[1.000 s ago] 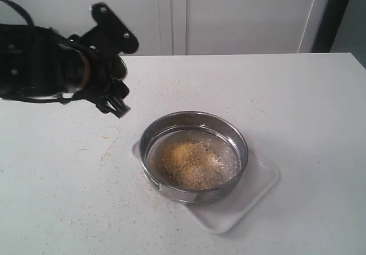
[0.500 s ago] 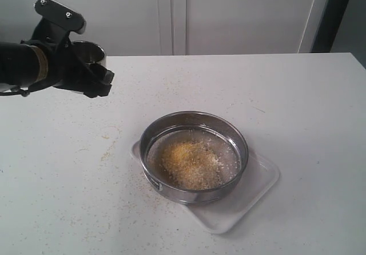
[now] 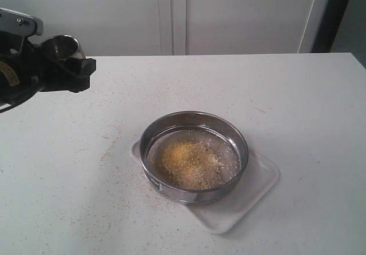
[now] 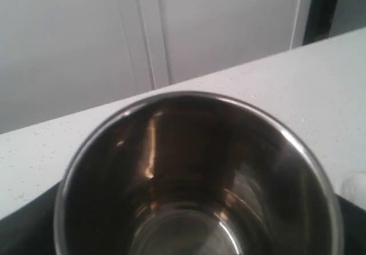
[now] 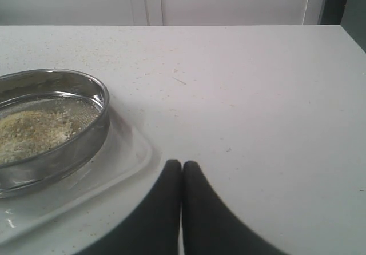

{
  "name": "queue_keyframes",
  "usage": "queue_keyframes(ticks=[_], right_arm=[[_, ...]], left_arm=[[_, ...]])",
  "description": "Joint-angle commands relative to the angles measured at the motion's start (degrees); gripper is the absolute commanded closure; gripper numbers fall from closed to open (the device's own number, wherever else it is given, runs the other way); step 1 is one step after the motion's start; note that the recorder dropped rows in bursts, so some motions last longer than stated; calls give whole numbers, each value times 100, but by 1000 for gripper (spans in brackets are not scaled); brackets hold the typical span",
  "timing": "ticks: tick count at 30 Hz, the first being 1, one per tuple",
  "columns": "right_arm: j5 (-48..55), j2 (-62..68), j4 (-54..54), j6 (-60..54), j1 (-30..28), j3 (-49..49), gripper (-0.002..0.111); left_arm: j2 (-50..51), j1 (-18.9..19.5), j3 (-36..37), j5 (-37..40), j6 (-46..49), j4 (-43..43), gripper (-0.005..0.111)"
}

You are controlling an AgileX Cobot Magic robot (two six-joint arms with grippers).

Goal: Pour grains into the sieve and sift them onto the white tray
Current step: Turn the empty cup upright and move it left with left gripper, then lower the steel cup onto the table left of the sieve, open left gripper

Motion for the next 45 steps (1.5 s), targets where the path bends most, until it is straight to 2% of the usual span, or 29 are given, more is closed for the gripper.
queue_keyframes(ticks=[1,8,17,23,30,45], right_arm=[[-29,-38,-33,7,8,24,108],[-29,-38,-33,7,8,24,108],[-29,-38,-33,7,8,24,108],[-29,-38,-33,7,8,24,108],[-29,-38,-33,7,8,24,108],[-29,-38,-33,7,8,24,108]], left_arm=[[-57,17,280,-567,592,-612,107],[459,17,308,-789,423,-1015,107],[1350,17,308,-1985,423,-1054,107],[1898,17,284,-1977,486,-1313,107],[2493,17,-74,-1953,486,-1301,107],[3094,17,-397,-1925,486,-1231,107]])
